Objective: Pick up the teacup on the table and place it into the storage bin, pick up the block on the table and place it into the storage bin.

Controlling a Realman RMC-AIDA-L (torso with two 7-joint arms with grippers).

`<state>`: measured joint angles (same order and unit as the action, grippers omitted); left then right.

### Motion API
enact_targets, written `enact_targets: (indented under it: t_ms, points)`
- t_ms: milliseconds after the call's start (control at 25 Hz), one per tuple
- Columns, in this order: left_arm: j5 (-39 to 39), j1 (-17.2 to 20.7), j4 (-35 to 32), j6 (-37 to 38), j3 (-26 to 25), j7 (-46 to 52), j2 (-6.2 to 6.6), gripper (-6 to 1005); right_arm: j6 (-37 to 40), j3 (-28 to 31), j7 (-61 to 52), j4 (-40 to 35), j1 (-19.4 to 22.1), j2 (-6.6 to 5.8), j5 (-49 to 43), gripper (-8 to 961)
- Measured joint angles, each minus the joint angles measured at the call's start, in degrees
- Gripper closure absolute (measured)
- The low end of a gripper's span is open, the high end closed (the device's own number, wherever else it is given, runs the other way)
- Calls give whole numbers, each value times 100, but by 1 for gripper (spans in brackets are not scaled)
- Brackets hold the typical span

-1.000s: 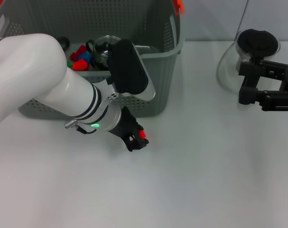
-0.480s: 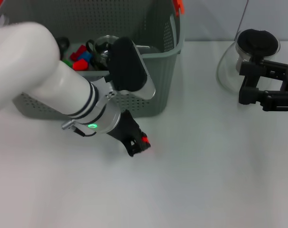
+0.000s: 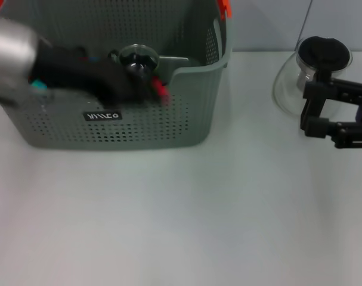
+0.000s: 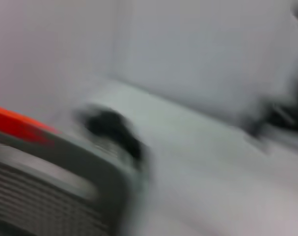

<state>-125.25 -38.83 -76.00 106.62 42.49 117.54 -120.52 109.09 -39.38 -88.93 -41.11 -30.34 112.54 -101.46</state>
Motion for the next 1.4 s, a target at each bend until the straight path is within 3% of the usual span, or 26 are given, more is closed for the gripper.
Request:
enact_targets:
  t_ms: [80,200,280,400,480,680,800,880,960,1000,1120,1160,1200,1240,1400]
  points:
    - [8,-217,357,-456,-583,37,332,808,6,-3,48,2,8,3,-13,8]
    - [-59,-468,1126,-1416,-644,168,775,806,14,-30,71,-6,8,4,-28,8]
    - [-188,-610,1620,-2169,-495,270,940,804,23,-45,72,-11,-7,-3,-33,8]
    - [-398,-777,2065,-2824,-319,370,1025,802,41,-52,77,-12,-18,-8,-53,8]
    - [-594,-857,2200,-3085,-225,415,1019,801,51,-54,80,-29,-21,-4,-86,8]
    - [-835,-851,2078,-3353,-220,535,955,657,78,-53,113,-43,-36,-32,-112,8]
    - [-630,-721,1793,-2905,-406,612,958,571,132,-41,204,-45,-23,-62,-112,8]
    - [-129,-528,1514,-2129,-640,481,930,474,222,-13,296,-46,-1,-85,-112,8]
    - [794,-231,1345,-944,-840,19,826,377,281,-5,386,-40,24,-107,-112,8]
    - [974,-154,1337,-710,-863,-90,797,328,302,-14,432,-32,45,-116,-113,8]
    - [1783,228,1361,574,-828,-876,534,217,309,-46,574,-32,88,-124,-181,8]
    - [1783,228,1361,574,-828,-876,534,180,303,-47,633,-30,83,-124,-231,8]
    - [1791,332,1368,711,-761,-1058,433,143,287,-49,697,-15,69,-122,-287,8]
    - [1639,583,1464,766,-456,-1576,218,106,238,-57,774,0,36,-111,-366,8]
    - [1385,765,1949,493,-81,-2277,115,45,-118,-66,1006,56,-186,30,-834,8]
